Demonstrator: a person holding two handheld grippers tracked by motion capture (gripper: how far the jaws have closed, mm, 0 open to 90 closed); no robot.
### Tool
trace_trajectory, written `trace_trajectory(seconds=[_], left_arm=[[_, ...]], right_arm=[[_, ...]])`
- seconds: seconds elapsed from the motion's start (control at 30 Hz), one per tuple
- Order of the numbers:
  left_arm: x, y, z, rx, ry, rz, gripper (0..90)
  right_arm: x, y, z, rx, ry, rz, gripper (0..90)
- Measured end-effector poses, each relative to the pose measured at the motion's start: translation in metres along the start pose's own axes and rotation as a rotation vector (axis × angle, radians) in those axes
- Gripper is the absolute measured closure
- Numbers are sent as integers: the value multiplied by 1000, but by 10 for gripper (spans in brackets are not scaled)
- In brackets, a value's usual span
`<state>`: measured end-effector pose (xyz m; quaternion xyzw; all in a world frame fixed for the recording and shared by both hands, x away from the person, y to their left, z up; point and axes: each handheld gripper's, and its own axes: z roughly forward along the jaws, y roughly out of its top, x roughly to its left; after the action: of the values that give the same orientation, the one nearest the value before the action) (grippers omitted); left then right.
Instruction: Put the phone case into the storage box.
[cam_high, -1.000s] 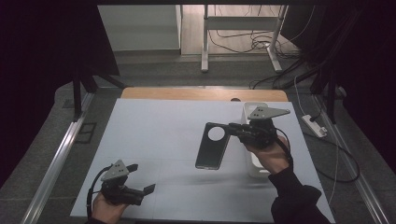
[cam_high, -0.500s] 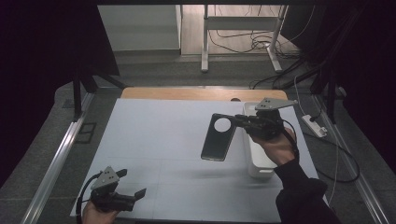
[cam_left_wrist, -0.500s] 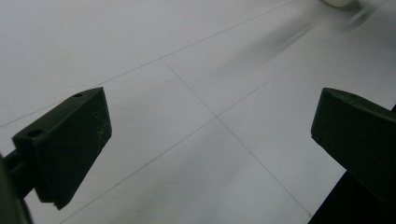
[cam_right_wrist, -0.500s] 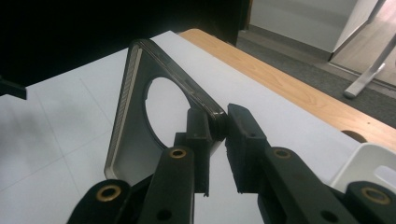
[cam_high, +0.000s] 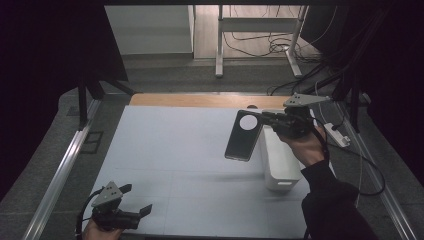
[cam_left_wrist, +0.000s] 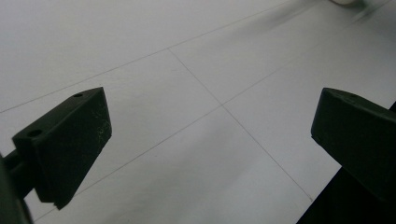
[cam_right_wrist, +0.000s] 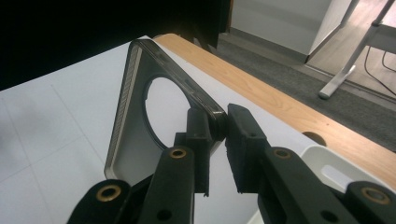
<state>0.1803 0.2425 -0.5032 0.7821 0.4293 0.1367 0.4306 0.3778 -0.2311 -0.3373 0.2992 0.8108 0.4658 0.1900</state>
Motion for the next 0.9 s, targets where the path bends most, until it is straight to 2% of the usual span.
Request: trace_trajectory(seconds=[0.3,0.33,0.7,0.9], left_arm=[[-1,0,0,6,22,6,0],[-2,0,0,0,51,21,0],[-1,0,0,2,47,16,0],[-1,-1,-1,-5,62,22,0]], right_arm=[[-21,4,-4,-3,-31,9,788],[-27,5,-5,-5,-39,12,788],[-48,11,-10,-11,-90,21,788],[-57,16,-13,-17,-118,15,788]])
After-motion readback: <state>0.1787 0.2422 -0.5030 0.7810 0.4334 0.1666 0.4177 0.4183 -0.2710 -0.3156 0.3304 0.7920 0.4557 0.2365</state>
